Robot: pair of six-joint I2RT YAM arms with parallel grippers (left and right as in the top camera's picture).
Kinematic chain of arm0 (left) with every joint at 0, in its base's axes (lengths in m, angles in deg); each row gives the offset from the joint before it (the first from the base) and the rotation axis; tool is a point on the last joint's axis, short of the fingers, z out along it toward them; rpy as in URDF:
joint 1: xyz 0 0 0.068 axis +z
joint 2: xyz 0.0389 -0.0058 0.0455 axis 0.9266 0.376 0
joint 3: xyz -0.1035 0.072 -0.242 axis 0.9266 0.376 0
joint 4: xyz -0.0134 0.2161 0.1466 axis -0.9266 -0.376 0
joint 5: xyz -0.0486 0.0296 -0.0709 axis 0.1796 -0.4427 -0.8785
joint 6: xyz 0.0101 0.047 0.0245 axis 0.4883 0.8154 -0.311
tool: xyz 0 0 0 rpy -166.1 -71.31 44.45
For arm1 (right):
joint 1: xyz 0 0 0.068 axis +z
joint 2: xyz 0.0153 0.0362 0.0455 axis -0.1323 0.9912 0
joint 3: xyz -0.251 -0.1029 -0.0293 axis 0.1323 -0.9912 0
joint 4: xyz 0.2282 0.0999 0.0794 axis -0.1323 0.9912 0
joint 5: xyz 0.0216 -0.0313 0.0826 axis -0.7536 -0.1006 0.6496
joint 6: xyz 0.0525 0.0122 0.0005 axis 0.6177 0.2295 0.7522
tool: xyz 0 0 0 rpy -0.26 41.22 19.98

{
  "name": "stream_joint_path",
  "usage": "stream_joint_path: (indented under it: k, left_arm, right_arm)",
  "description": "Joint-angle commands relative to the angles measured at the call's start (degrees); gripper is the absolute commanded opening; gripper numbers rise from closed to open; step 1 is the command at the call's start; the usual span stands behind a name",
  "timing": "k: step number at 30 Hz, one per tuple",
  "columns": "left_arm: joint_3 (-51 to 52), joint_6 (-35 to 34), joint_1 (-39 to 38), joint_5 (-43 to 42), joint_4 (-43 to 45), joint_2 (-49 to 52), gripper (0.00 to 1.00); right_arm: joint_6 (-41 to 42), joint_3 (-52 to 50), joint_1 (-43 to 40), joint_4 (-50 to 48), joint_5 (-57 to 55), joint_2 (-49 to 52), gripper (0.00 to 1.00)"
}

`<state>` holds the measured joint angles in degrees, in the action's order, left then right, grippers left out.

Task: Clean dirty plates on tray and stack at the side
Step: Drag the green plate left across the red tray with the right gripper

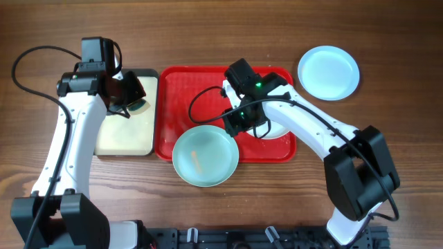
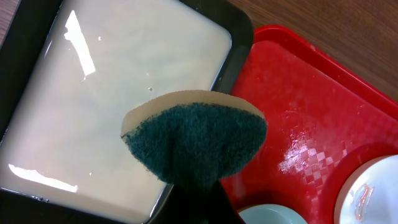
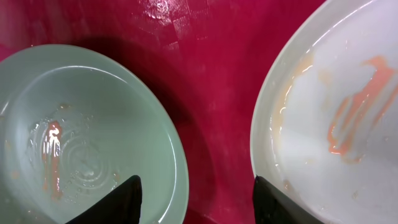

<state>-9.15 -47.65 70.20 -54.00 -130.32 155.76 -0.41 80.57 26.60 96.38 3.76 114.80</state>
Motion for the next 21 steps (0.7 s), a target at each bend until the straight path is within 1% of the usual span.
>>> stream_joint_path:
  k: [1, 3, 7, 14, 21]
  left_arm:
    - [0.4, 0.9, -0.2, -0.7, 0.0, -1.0, 0.04]
    - [0.4, 0.9, -0.2, -0.7, 0.0, -1.0, 0.04]
    - [0.4, 0.9, -0.2, -0.7, 0.0, -1.0, 0.04]
    - [0.4, 0.9, -0.2, -0.7, 0.0, -1.0, 0.04]
    - [0.4, 0.9, -0.2, -0.7, 0.0, -1.0, 0.04]
  right_arm:
    - [0.2, -2.0, 0.4, -0.1, -0.4, 0.1, 0.54]
    - [0.2, -4.1, 0.5, -1.4, 0.3, 0.1, 0.49]
    - [0.2, -7.3, 0.9, -4.5, 2.0, 0.1, 0.46]
    - [0.2, -7.6, 1.5, -5.4, 3.5, 0.1, 0.32]
    - [0.2, -7.7, 3.6, -6.9, 2.6, 0.1, 0.31]
